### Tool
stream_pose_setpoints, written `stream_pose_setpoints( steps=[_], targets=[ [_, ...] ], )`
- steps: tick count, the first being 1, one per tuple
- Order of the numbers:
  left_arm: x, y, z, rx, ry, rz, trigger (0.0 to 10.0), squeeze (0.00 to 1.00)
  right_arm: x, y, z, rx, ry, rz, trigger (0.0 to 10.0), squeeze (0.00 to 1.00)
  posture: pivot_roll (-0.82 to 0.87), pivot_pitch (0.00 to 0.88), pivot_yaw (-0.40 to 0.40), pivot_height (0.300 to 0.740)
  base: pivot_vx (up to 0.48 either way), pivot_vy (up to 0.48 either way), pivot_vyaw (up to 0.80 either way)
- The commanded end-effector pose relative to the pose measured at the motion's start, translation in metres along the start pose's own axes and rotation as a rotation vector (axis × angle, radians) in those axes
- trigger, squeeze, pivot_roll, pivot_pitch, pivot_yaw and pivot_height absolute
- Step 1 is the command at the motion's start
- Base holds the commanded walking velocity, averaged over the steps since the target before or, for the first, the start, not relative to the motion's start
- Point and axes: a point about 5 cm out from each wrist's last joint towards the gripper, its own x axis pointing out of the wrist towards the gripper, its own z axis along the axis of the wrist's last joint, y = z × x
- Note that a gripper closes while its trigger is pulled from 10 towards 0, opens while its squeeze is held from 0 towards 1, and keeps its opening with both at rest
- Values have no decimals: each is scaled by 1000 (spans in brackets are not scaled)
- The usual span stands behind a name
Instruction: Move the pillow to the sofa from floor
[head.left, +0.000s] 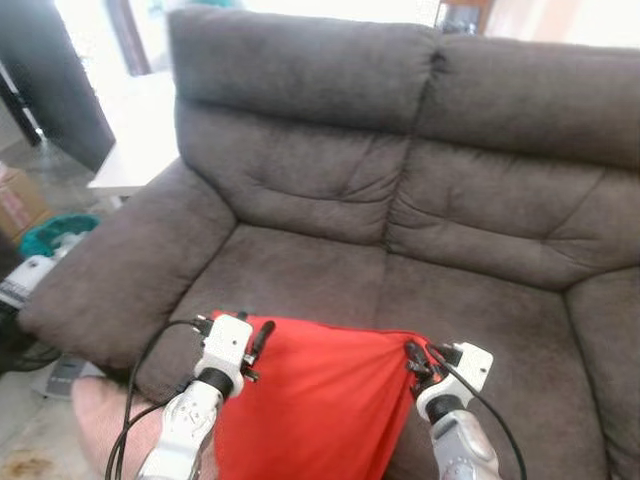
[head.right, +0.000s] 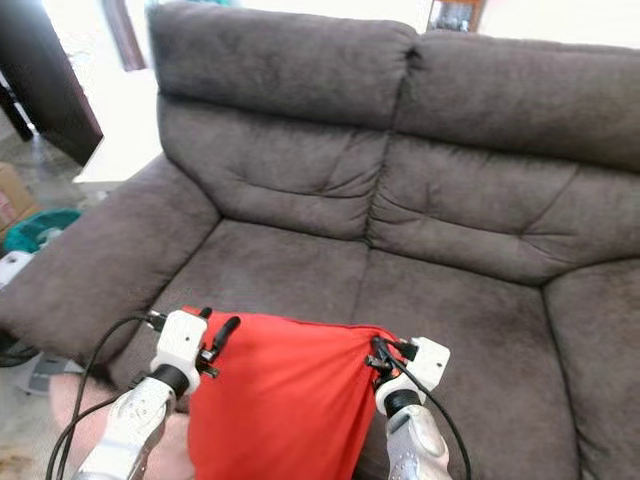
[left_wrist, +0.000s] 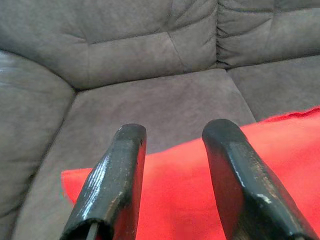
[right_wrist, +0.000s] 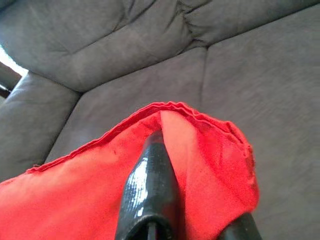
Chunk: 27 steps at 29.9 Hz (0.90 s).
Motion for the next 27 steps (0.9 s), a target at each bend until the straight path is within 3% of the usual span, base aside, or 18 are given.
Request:
stream_pose_setpoints(
  steps=[1,16,27],
  targets=[
    [1,-7,1,2,-7,-22,10000,0,3,-8,31,-32,-148,-24,10000,0,58,15,-12,740,0,0,-775],
    [2,-7,2,-8,-9,-19,10000,0,3,-8,31,-33,-148,-23,10000,0,59,15,-13,740,0,-75,-775],
    [0,-7,1,-22,-9,-19,10000,0,3,-7,30,-27,-151,-24,10000,0,61,23,-12,740,0,0,0]
  ],
)
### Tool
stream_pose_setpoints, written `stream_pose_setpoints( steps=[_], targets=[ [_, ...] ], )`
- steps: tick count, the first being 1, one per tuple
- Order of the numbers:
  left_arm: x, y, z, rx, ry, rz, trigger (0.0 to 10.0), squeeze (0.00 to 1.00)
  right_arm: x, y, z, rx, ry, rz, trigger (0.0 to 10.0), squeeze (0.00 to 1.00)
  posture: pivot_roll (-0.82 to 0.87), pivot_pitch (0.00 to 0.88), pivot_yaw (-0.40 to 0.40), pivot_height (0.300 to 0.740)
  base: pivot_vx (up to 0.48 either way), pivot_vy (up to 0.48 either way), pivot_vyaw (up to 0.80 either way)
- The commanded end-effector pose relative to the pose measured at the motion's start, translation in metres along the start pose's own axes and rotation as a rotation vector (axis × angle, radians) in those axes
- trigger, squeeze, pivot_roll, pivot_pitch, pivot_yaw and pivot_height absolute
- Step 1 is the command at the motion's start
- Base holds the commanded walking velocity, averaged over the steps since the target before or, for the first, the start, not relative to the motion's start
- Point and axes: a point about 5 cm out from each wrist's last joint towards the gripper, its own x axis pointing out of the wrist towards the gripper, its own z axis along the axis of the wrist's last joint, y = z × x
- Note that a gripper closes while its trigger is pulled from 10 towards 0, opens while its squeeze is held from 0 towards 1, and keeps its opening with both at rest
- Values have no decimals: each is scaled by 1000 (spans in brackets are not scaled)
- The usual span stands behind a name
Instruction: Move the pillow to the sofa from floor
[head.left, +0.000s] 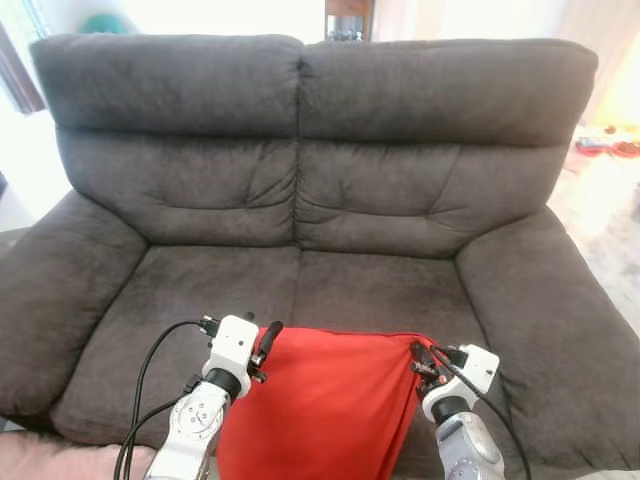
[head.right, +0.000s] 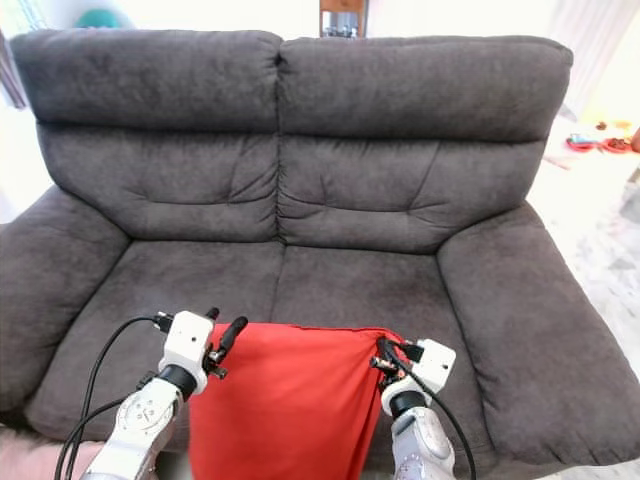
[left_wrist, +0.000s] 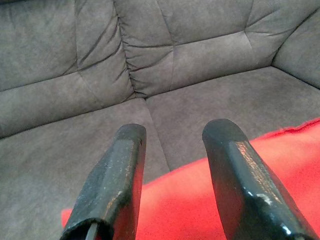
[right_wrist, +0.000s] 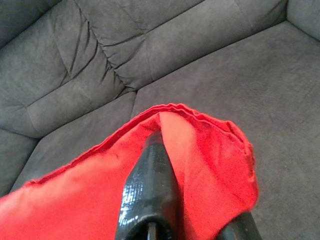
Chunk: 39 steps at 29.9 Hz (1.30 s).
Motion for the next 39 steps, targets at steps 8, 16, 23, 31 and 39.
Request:
stream_pose_setpoints(
  steps=[8,16,23,31,39],
  targets=[
    [-1,1,0,-10,-6,-4,10000,0,9,5,28,-27,-133,24,10000,0,63,24,-13,740,-33,0,0],
    [-2,0,0,-15,-4,-12,10000,0,9,4,28,-29,-131,26,10000,0,63,25,-14,740,-291,0,0],
    [-6,1,-2,-9,30,-79,10000,0,9,6,28,-75,-113,62,10000,0,64,29,-16,740,-162,0,0],
    [-28,29,-9,72,141,-241,10000,0,6,6,32,-284,-28,210,10000,0,67,33,-17,740,0,0,0],
    [-42,48,-17,130,269,-379,10000,0,4,5,37,-379,15,293,10000,0,70,29,-17,740,0,0,0]
  ],
)
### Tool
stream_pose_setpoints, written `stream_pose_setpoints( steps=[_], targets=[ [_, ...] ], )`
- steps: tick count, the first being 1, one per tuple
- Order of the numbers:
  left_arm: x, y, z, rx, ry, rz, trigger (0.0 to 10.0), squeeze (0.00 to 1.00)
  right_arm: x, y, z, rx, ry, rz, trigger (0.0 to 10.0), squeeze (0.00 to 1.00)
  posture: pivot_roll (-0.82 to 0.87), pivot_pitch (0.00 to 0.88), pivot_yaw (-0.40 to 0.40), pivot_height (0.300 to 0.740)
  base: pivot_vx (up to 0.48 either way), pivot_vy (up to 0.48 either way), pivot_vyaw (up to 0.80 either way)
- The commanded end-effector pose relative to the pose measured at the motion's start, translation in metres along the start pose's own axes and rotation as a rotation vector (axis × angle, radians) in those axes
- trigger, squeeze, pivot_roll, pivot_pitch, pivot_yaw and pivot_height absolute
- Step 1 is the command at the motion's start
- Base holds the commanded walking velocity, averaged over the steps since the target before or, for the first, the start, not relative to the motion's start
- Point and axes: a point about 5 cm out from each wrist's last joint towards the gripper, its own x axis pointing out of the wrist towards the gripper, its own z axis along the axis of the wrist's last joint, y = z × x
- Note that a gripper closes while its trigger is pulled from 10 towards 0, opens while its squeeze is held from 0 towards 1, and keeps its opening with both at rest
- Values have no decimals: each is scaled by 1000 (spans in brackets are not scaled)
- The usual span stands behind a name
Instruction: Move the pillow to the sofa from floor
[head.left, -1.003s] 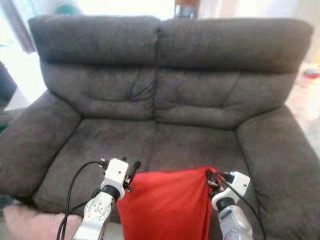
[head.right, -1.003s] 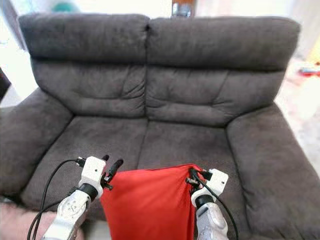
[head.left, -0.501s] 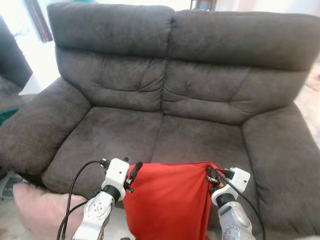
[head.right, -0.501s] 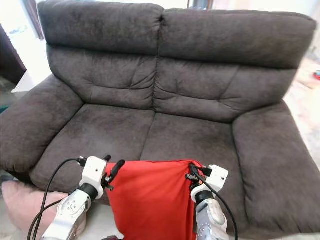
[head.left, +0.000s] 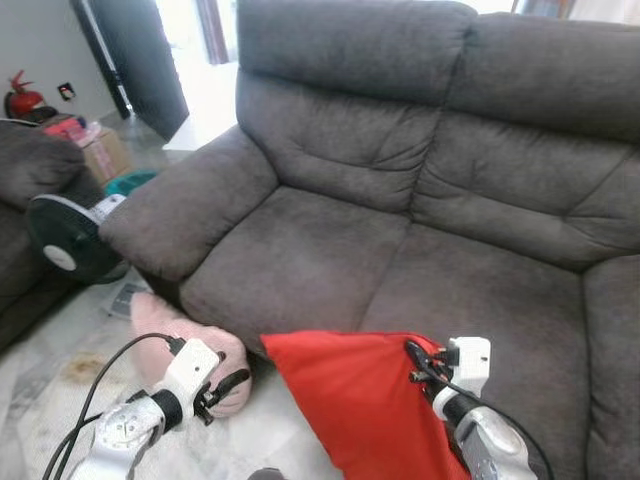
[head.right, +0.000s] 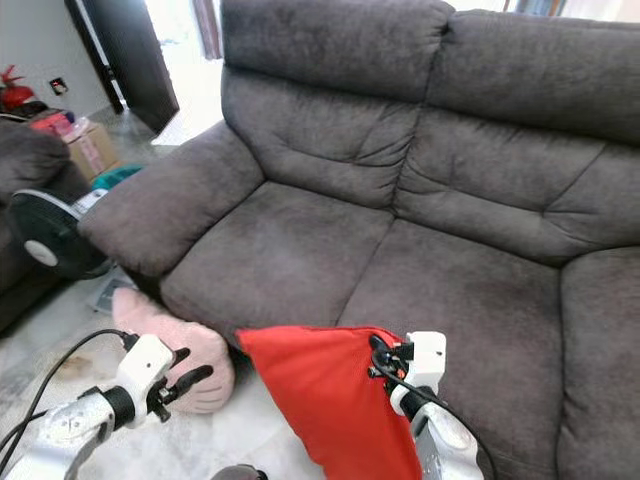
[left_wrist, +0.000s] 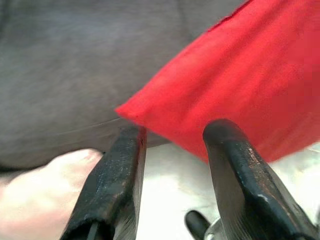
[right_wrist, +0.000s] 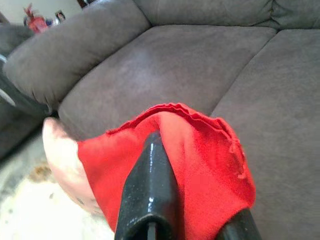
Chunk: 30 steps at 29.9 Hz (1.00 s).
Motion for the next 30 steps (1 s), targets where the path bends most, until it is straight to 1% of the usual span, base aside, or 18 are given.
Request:
stream_pose_setpoints(
  steps=[1,3,5,7,9,11,12,15,18,19,22,24,27,30],
  targets=[
    [-2,2,0,12,19,-27,10000,0,7,3,24,-70,-81,47,10000,0,70,29,-17,740,0,0,0],
    [-2,1,-1,14,30,-49,10000,0,7,3,26,-96,-73,72,10000,0,69,28,-17,740,0,0,0],
    [-6,-1,-2,25,54,-115,10000,0,3,8,31,-184,-40,179,10000,0,69,28,-17,740,0,0,0],
    [-7,-2,-2,28,59,-128,10000,0,3,8,31,-200,-30,199,10000,0,69,28,-17,740,0,0,0],
    [-9,-1,-2,40,71,-150,10000,0,0,9,32,-252,-1,248,10000,0,67,27,-18,740,0,0,0],
    [-12,2,-4,87,102,-169,10000,0,-4,8,32,-314,53,310,10000,0,68,24,-17,740,0,0,0],
    [-15,2,-7,119,127,-195,10000,0,-8,8,34,-355,84,360,10000,0,67,18,-15,740,0,0,0],
    [-19,3,-9,132,146,-223,10000,0,-14,10,40,-387,119,448,10000,0,67,18,-15,740,0,0,0],
    [-22,1,-9,171,163,-270,10000,0,-22,12,44,-464,185,541,10000,0,62,11,-10,740,0,0,0],
    [-23,0,-9,181,167,-290,10000,0,-26,13,46,-487,215,591,10000,0,62,4,-9,740,0,0,0],
    [-23,0,-8,184,162,-298,10000,0,-29,13,46,-501,236,621,10000,0,62,1,-7,740,0,0,0],
    [-24,0,-6,186,150,-316,10000,0,-35,12,50,-514,257,654,10000,0,64,0,-4,740,0,0,0],
    [-26,1,-7,194,155,-332,10000,0,-39,12,53,-526,277,683,10000,0,63,0,-3,740,0,0,0],
    [-29,1,-10,234,174,-360,10000,0,-46,14,57,-539,306,738,10000,0,60,0,1,740,0,0,0]
  ],
)
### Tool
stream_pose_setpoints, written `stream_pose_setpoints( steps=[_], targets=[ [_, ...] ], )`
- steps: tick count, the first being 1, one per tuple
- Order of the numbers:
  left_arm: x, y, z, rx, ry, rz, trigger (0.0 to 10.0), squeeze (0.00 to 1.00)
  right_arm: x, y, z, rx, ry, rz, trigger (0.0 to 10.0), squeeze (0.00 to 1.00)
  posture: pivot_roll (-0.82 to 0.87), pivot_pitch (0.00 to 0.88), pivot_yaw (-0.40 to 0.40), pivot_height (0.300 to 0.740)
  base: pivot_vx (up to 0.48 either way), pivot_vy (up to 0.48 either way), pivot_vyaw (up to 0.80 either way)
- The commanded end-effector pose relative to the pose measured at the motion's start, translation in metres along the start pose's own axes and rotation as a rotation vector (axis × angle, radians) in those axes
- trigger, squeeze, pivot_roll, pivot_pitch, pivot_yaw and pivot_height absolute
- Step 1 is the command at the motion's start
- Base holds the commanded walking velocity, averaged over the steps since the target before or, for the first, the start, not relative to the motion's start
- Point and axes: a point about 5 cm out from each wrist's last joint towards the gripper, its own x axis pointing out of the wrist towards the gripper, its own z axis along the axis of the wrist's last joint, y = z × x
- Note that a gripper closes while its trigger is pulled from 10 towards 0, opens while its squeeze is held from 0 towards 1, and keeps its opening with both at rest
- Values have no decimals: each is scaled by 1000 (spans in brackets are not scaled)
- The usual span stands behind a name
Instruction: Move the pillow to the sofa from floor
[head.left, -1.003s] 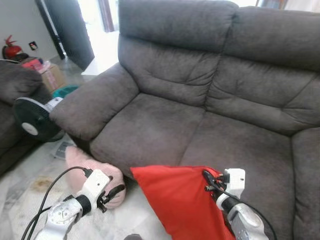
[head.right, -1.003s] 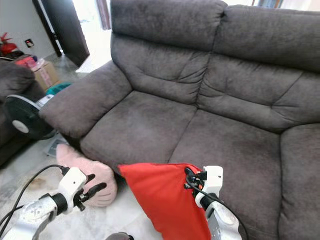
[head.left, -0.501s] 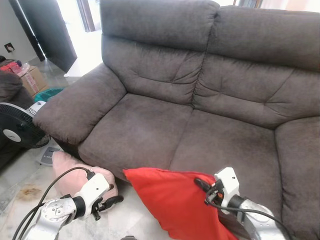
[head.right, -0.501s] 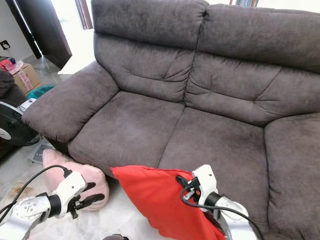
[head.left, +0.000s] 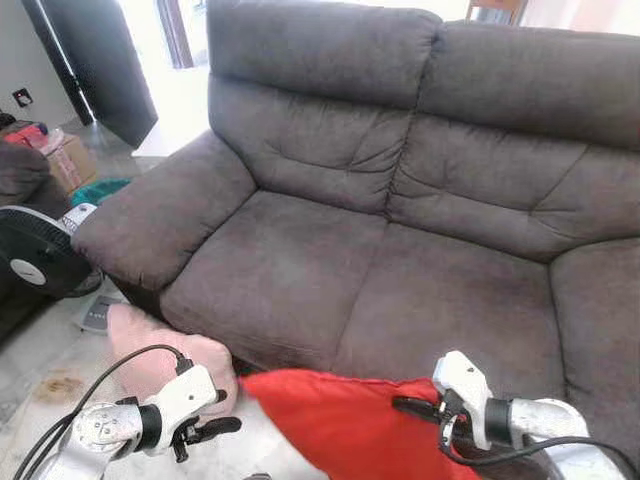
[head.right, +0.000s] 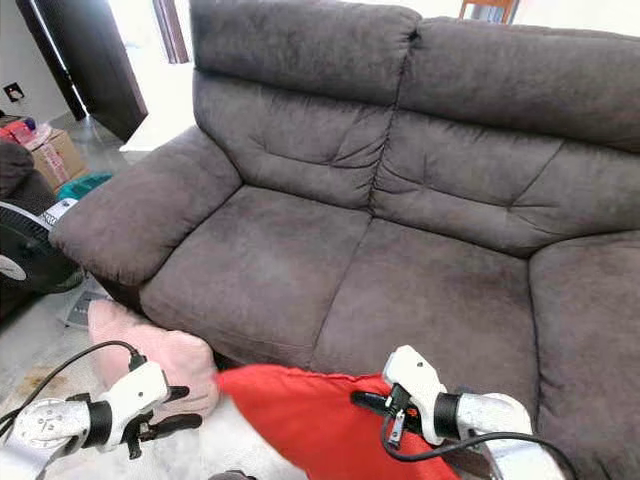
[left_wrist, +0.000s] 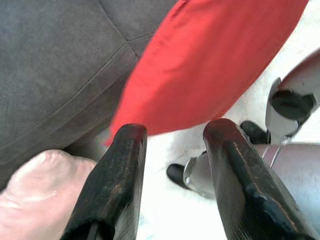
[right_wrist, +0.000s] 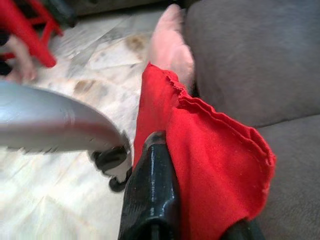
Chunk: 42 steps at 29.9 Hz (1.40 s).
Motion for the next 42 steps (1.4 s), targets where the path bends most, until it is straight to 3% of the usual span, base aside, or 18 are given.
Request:
stream_pose_setpoints(
  steps=[1,9,18,19,21,22,40,41,42],
  targets=[
    [-2,-3,-1,48,16,-36,10000,0,-3,3,23,-71,-60,60,10000,0,60,0,1,740,0,0,0],
    [0,-17,-11,112,38,-118,10000,0,-6,8,37,-108,-70,125,10000,0,58,0,4,740,0,0,0],
    [9,-19,-18,139,50,-116,10000,0,-8,14,65,-186,-108,178,10000,0,55,0,1,740,0,0,0],
    [9,-18,-18,137,51,-116,10000,580,-10,14,66,-191,-107,177,10000,0,55,0,1,740,0,0,0],
    [9,-17,-19,134,53,-114,10000,580,-10,14,67,-193,-105,175,10000,0,55,0,0,740,0,0,0],
    [9,-16,-19,138,57,-112,10000,1000,-10,14,67,-197,-102,183,10000,0,54,0,1,740,0,0,0],
    [6,-11,-28,244,112,-129,10000,1000,-15,25,75,-227,-65,258,10000,0,53,10,-2,740,0,0,0],
    [6,-11,-30,252,117,-125,10000,0,-16,26,78,-237,-68,268,10000,0,52,13,-2,740,0,0,0],
    [7,-11,-30,251,117,-123,10000,0,-16,26,80,-243,-70,272,10000,0,52,13,-2,740,0,0,0]
  ],
)
